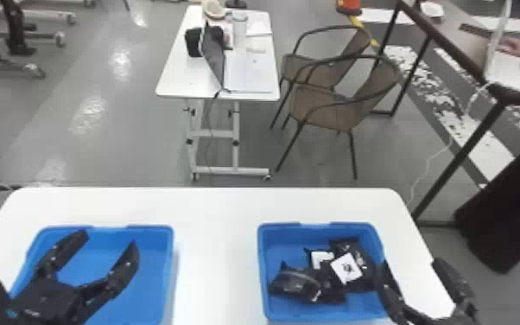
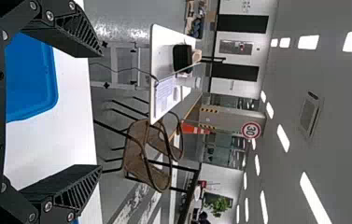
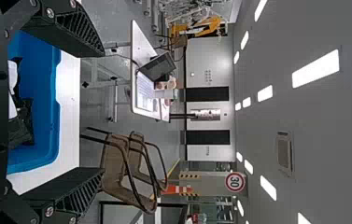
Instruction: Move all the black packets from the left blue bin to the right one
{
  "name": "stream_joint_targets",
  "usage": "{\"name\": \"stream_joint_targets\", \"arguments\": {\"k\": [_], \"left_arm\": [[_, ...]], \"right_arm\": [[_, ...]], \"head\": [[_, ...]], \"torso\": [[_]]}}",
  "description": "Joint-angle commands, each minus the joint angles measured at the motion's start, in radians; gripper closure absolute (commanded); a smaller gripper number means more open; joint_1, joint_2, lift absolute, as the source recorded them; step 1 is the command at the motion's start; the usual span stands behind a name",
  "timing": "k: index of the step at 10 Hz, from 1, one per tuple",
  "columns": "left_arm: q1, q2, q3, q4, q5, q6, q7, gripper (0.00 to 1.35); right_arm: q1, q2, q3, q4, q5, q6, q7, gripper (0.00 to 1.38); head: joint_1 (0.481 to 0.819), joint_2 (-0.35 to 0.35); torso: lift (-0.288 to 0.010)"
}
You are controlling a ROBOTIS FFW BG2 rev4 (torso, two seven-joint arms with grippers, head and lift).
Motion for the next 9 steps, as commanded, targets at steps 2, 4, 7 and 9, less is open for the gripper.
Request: {"name": "stream_joint_targets", "arguments": {"k": [2, 4, 7, 9], "left_arm": [[-0.002, 0.000, -0.001, 0.001, 0.002, 0.003, 0.000, 0.18], [-0.002, -0.002, -0.003, 0.001, 0.002, 0.006, 0.000, 0.18], [-0.011, 0.010, -0.004, 0.003, 0.006, 0.018, -0.005, 0.18], [-0.014, 0.010, -0.006, 0.006, 0.009, 0.018, -0.008, 0.18]], "right_arm": [[-0.001, 0.001, 0.000, 0.001, 0.000, 0.000, -0.001, 0.14], [-0.002, 0.001, 0.000, 0.002, -0.002, 0.000, -0.001, 0.14], [-0.008, 0.001, 0.000, 0.008, -0.005, 0.000, 0.001, 0.14], [-0.010, 0.001, 0.003, 0.008, -0.005, 0.000, -0.001, 0.14]], "head": [[0.695, -0.116], [0.695, -0.118], [0.695, -0.120], [0.695, -0.120]], "torso": [[0.000], [0.000], [0.000], [0.000]]}}
